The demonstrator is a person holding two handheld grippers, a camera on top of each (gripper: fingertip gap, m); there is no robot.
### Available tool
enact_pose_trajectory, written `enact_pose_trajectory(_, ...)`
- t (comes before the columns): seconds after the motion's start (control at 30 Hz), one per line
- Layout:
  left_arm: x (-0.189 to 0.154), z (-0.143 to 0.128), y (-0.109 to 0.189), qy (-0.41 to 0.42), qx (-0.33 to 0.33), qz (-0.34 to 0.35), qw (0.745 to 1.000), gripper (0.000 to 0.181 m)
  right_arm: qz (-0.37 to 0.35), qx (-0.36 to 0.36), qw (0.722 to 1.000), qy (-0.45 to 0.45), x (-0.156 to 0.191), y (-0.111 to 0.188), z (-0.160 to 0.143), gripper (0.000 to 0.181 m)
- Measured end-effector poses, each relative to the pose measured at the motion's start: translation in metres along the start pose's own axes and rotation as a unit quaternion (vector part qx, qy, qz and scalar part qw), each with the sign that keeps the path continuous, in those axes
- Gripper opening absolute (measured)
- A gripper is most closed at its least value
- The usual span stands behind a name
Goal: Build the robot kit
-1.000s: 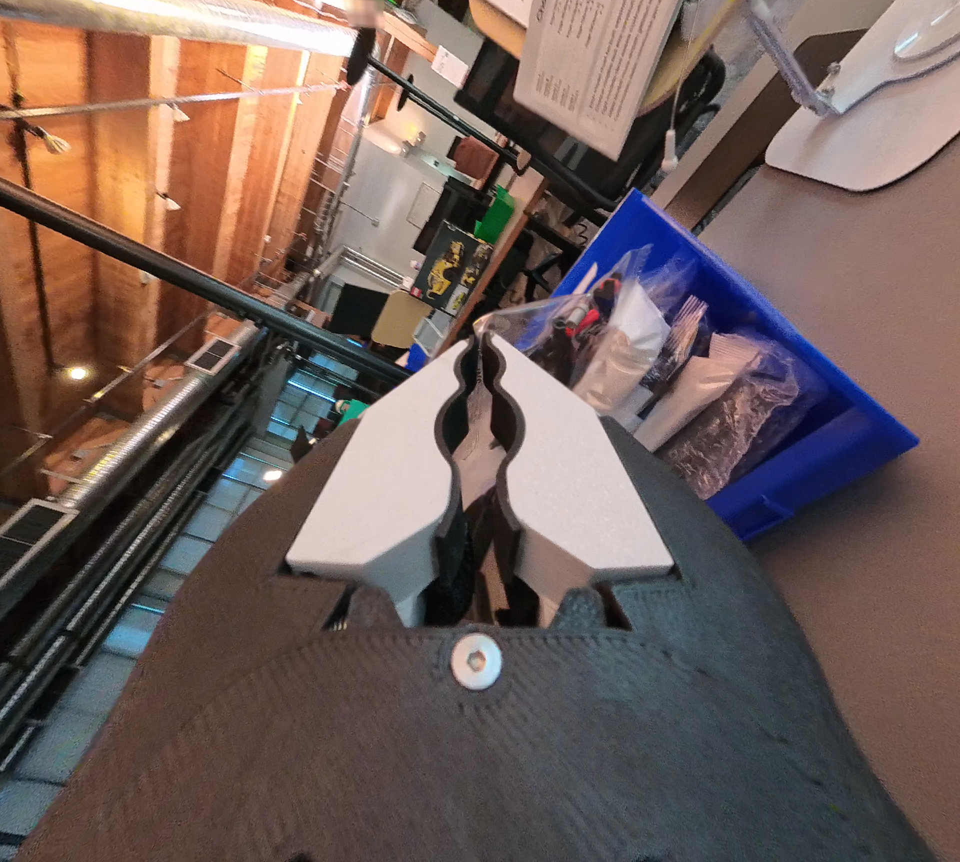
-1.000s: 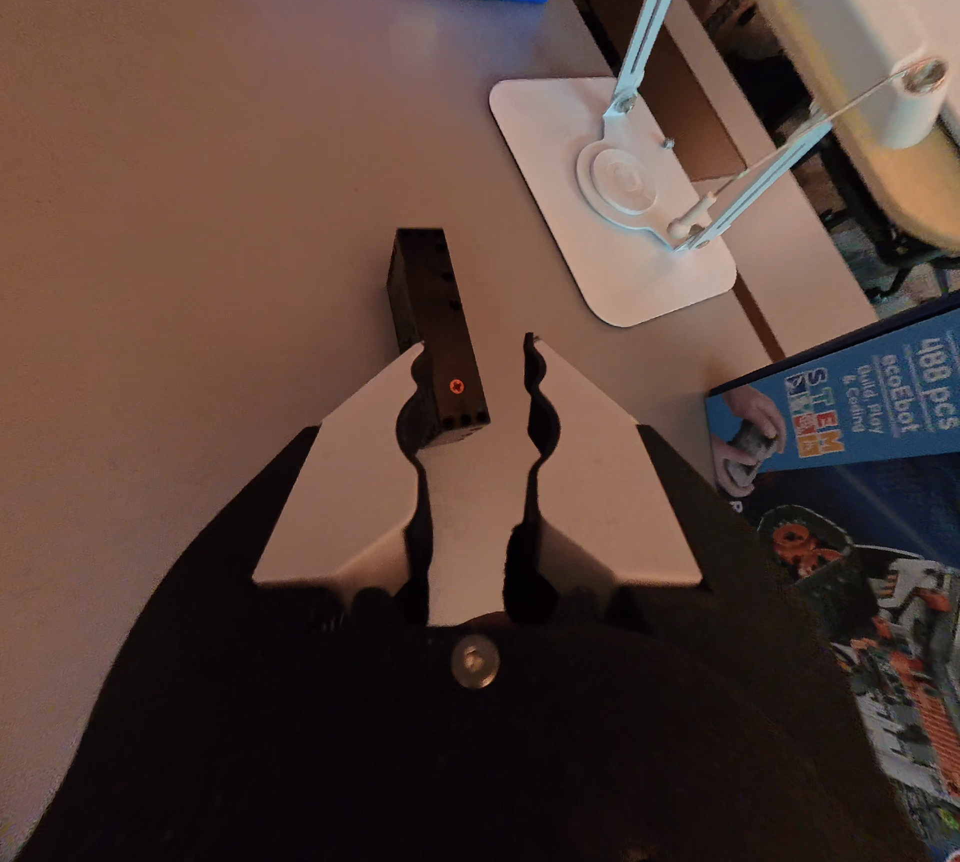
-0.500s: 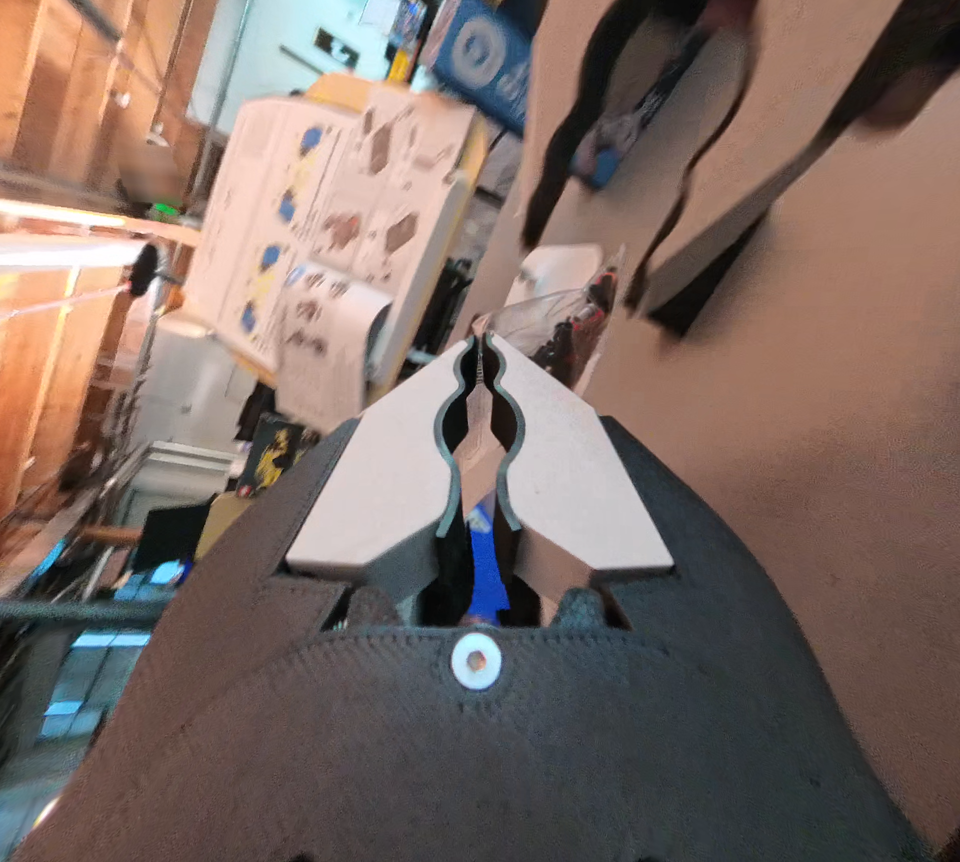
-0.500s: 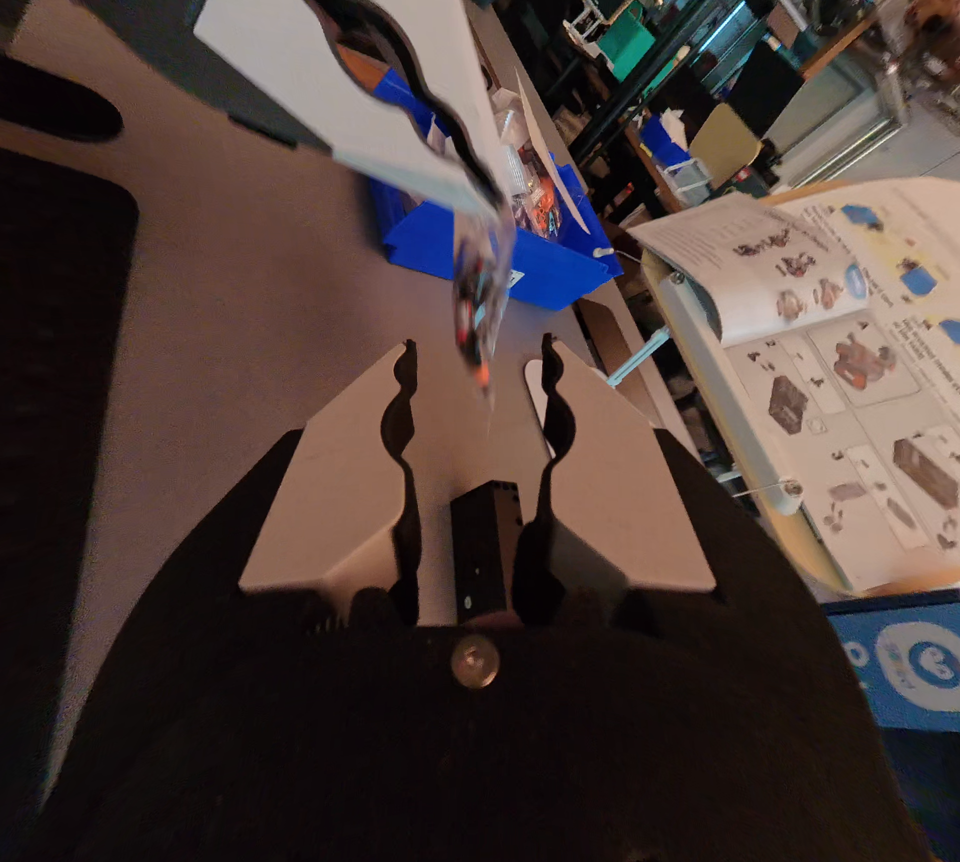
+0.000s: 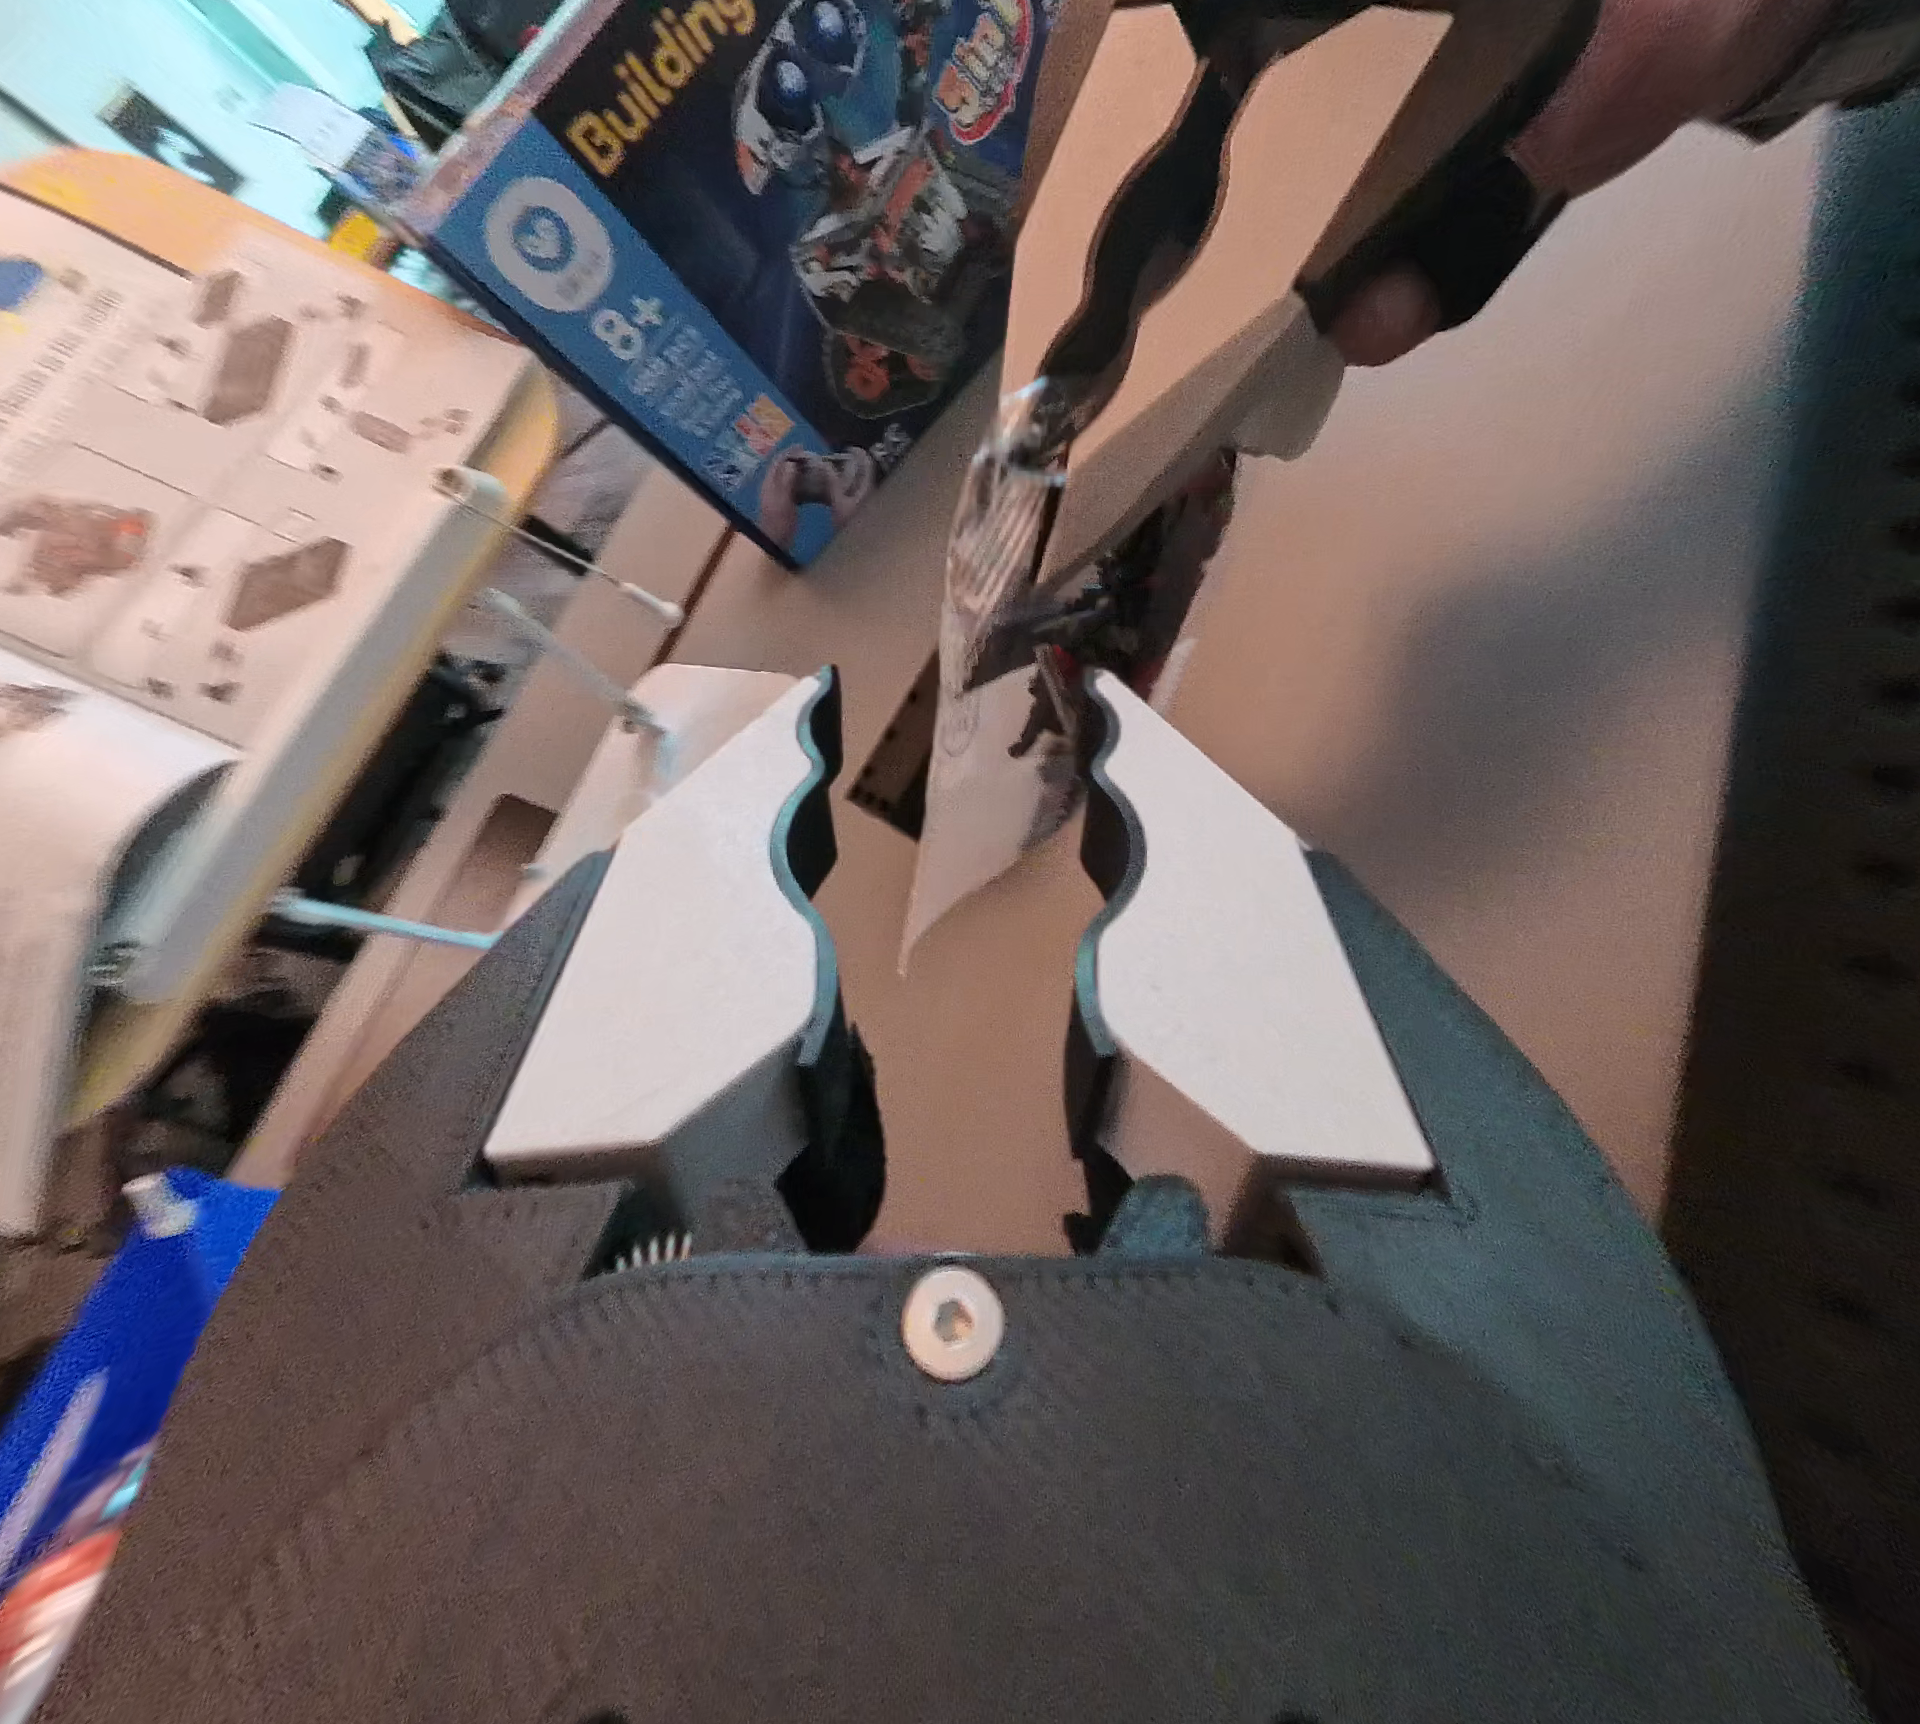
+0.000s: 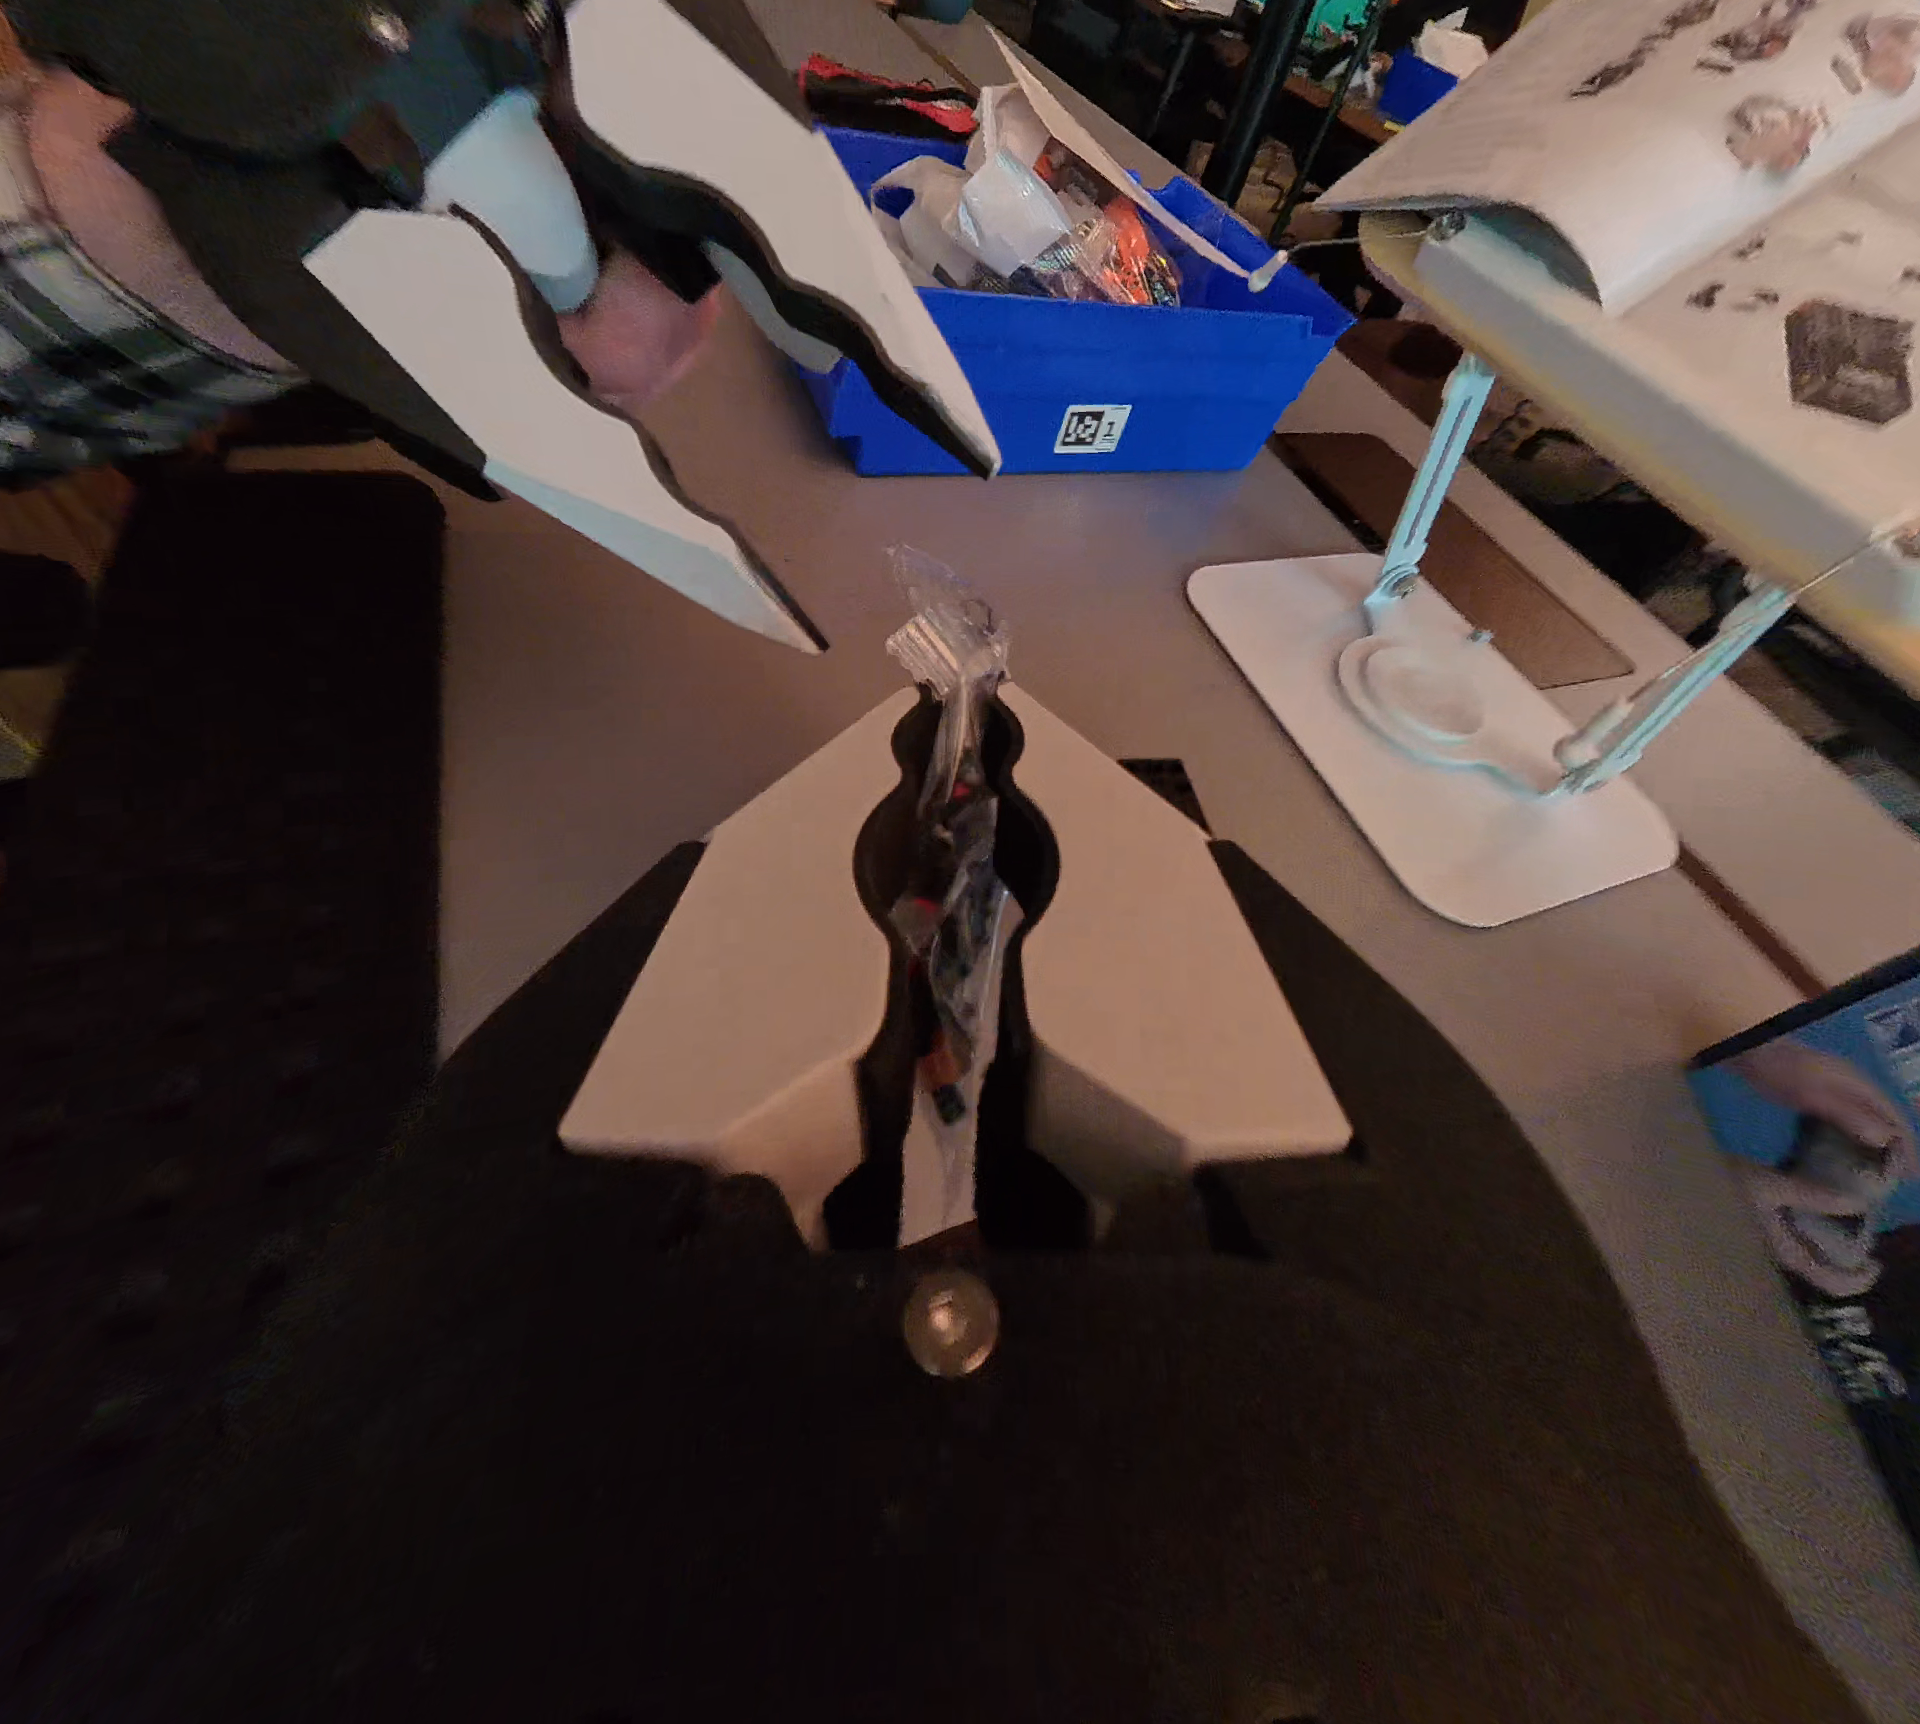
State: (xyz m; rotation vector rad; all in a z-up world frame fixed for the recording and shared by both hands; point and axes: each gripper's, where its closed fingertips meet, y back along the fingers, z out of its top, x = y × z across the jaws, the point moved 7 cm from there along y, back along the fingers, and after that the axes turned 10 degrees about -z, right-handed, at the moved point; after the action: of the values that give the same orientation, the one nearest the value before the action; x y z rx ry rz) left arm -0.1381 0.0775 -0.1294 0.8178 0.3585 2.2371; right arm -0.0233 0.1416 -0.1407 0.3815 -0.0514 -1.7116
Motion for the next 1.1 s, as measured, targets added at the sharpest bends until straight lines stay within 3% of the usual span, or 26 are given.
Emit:
enact_pose_trajectory(0.1, -0.005, -0.005, -0.006, 0.045, -0.041, -0.054, 0.997, 0.032, 0.025, -0.011, 0.999, -0.047, -0.004, 0.007, -0.006, 0.005)
enact_pose_trajectory(0.23, -0.001, -0.012, -0.015, 0.075, -0.052, -0.055, 0.994, 0.000, 0.048, -0.015, 0.994, -0.092, -0.008, 0.007, -0.014, 0.004)
enact_pose_trajectory(0.43, 0.005, -0.018, -0.018, 0.136, -0.097, -0.085, 0.982, 0.000, 0.061, -0.016, 0.991, -0.117, -0.012, 0.005, -0.019, 0.005)
enact_pose_trajectory(0.57, 0.009, -0.027, -0.019, 0.165, -0.107, -0.107, 0.975, 0.029, 0.061, -0.028, 0.986, -0.153, -0.017, 0.004, -0.018, 0.004)
enact_pose_trajectory(0.63, 0.009, -0.028, -0.020, 0.177, -0.122, -0.117, 0.970, 0.021, 0.069, -0.039, 0.981, -0.179, -0.020, 0.005, -0.018, 0.005)
enact_pose_trajectory(0.7, 0.010, -0.030, -0.022, 0.184, -0.124, -0.115, 0.968, 0.000, 0.077, -0.042, 0.977, -0.196, -0.022, 0.005, -0.019, 0.005)
enact_pose_trajectory(1.0, 0.016, -0.040, -0.028, 0.254, -0.137, -0.155, 0.945, 0.000, 0.077, -0.017, 0.977, -0.197, -0.028, 0.003, -0.027, 0.015)
enact_pose_trajectory(1.1, 0.019, -0.042, -0.030, 0.276, -0.154, -0.172, 0.933, 0.000, 0.077, -0.020, 0.972, -0.220, -0.030, 0.003, -0.028, 0.006)
